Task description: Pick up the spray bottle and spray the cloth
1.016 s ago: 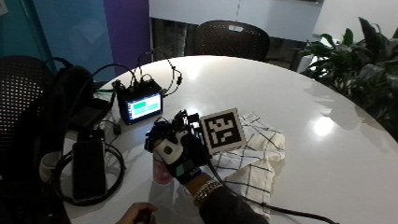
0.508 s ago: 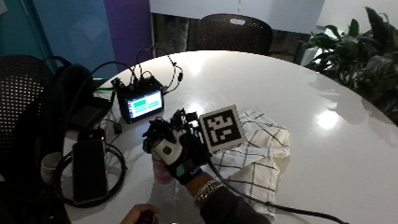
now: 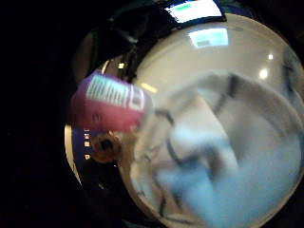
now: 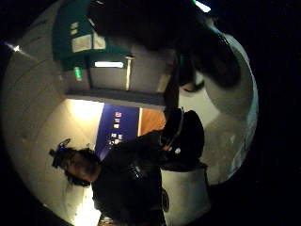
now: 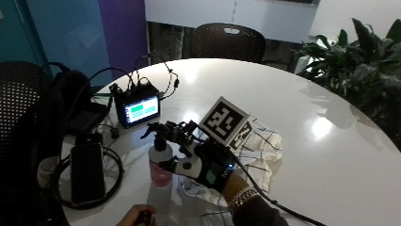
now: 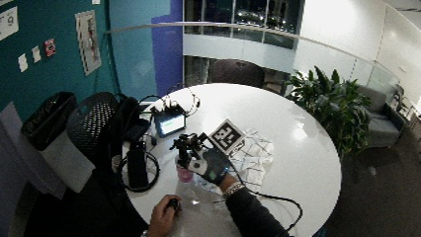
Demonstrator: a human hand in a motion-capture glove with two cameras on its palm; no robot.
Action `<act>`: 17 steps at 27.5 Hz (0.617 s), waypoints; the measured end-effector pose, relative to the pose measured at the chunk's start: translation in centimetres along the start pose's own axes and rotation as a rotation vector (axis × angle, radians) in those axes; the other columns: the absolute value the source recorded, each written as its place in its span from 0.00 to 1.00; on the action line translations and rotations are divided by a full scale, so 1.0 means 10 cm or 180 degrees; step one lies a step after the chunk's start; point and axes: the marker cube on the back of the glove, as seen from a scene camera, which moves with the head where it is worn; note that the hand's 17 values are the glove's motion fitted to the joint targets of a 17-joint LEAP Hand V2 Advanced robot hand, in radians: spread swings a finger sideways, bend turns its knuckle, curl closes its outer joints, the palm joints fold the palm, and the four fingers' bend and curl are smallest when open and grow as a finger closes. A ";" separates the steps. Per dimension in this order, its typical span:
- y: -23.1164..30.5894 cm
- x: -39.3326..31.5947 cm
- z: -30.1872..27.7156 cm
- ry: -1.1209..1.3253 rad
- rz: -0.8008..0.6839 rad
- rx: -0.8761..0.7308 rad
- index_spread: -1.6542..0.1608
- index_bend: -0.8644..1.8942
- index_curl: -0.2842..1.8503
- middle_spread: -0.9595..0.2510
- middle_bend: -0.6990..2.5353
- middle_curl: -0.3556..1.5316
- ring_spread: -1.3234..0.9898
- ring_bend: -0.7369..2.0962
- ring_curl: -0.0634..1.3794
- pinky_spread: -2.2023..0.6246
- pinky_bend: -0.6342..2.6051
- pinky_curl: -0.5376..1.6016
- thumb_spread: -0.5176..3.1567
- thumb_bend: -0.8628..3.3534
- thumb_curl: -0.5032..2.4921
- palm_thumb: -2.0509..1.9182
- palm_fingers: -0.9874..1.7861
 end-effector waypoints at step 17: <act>1.45 -0.01 -0.42 0.2310 0.0810 0.0115 0.71 0.36 0.29 0.77 0.32 0.40 0.55 0.38 0.26 0.87 0.36 0.42 0.44 0.19 0.35 0.62 0.44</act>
